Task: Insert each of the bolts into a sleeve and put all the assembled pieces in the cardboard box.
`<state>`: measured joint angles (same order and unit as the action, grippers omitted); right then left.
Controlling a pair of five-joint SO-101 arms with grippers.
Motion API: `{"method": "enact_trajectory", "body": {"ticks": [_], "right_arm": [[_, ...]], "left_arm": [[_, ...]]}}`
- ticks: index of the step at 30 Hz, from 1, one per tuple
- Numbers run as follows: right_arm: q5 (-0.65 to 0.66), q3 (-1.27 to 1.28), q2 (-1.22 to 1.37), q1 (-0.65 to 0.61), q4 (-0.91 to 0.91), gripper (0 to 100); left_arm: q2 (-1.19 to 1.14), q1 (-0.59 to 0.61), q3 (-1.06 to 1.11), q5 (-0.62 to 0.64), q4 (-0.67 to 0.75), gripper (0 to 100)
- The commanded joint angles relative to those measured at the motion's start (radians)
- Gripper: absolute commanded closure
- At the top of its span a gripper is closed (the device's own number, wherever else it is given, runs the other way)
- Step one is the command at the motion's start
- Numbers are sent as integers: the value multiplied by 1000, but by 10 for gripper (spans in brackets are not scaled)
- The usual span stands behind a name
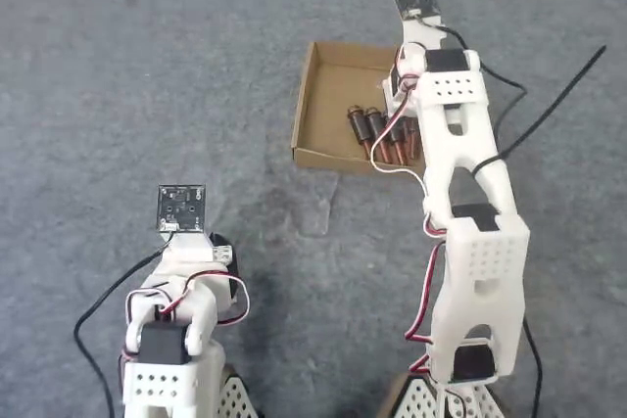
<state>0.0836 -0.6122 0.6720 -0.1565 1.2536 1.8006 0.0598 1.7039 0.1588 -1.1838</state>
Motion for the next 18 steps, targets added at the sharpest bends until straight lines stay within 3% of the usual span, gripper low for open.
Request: {"method": "enact_trajectory", "body": {"ticks": [1, 10, 14, 18], "right_arm": [[8, -72, -22, 12, 15, 920], [2, -74, -94, -1, 151, 923], [-98, -71, -154, 1, 214, 967], [-109, -51, -232, -7, 303, 993]], "left_arm": [[21, -2, -19, -5, 5, 989], [21, -2, -19, -5, 5, 989], [21, -2, -19, -5, 5, 989], [21, -2, -19, -5, 5, 989]]}}
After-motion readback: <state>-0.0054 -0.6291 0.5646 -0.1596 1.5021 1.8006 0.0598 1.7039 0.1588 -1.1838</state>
